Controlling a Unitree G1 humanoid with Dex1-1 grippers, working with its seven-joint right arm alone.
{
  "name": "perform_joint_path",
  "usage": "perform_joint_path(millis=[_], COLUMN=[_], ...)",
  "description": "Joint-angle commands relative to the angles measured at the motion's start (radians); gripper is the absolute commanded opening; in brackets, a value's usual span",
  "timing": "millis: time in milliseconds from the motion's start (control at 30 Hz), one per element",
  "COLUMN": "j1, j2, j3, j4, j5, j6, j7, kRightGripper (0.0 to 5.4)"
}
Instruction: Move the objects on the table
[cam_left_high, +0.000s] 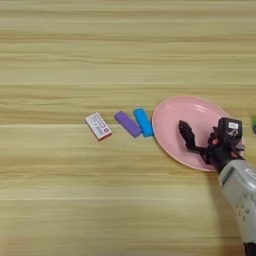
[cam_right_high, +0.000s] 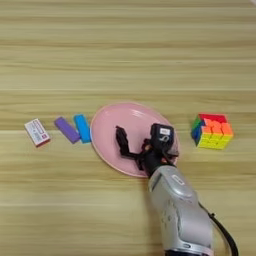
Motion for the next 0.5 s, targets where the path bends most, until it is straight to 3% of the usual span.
perform_joint_path(millis=[33, 500], j1=[-0.048, -0.077], j2=[-0.033, -0.062], j3=[-0.021, -0.083], j4=[-0.003, 0.075], j5=[-0.019, -0.046], j6=[-0.017, -0.078], j7=[-0.020, -0.031], kRightGripper=[5.38, 5.38])
